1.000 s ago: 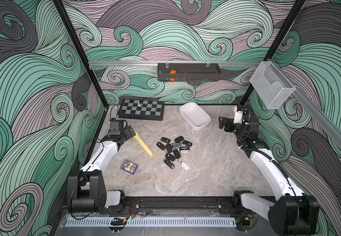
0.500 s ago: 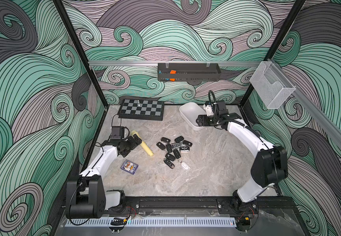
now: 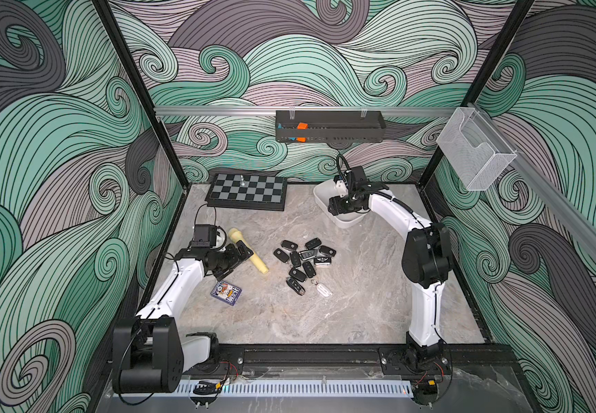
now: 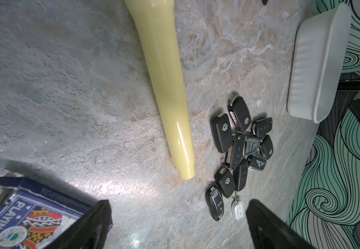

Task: Place the car key into the storage box
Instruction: Move the storage box to the center of the board.

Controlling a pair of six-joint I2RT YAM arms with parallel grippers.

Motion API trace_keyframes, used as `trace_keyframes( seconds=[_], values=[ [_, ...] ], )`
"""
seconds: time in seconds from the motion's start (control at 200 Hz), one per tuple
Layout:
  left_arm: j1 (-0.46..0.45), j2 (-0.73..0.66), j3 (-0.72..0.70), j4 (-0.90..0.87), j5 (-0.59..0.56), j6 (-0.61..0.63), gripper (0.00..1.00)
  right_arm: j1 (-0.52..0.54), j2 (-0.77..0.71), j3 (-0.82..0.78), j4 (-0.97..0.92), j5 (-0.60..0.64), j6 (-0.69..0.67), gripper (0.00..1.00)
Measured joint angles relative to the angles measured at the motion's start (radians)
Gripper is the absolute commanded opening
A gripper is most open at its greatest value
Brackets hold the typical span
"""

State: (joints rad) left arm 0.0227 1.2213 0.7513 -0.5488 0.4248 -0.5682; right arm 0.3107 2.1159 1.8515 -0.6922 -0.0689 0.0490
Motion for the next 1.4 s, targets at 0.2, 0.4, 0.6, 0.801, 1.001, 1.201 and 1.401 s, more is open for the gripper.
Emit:
trace_keyframes(
  seconds=[0.2, 0.4, 0.6, 0.801, 1.001, 1.201, 1.401],
  values=[
    [0.0, 0.001, -0.025, 0.011, 0.004, -0.002, 0.99, 0.013, 0.091, 0.071, -0.027, 0.007, -0.036, 0.49],
    [-0.001, 0.001, -0.028, 0.021, 0.005, -0.006, 0.99, 0.025, 0.148, 0.096, -0.058, 0.02, -0.043, 0.36],
    [-0.002, 0.001, -0.028, 0.026, 0.005, -0.006, 0.99, 0.032, 0.181, 0.116, -0.065, 0.043, -0.042, 0.12],
    [-0.002, 0.001, -0.028, 0.027, 0.005, -0.008, 0.99, 0.033, 0.179, 0.121, -0.068, 0.077, -0.049, 0.0],
    [-0.002, 0.002, -0.029, 0.038, 0.005, -0.009, 0.98, 0.033, 0.109, 0.044, -0.066, 0.122, -0.04, 0.0],
    [-0.008, 0.008, -0.029, 0.046, 0.006, -0.01, 0.98, 0.033, -0.118, -0.18, -0.079, 0.173, -0.001, 0.0],
    [-0.051, 0.008, -0.029, 0.045, 0.006, -0.009, 0.98, 0.033, -0.356, -0.417, -0.085, 0.198, 0.061, 0.0]
  ],
)
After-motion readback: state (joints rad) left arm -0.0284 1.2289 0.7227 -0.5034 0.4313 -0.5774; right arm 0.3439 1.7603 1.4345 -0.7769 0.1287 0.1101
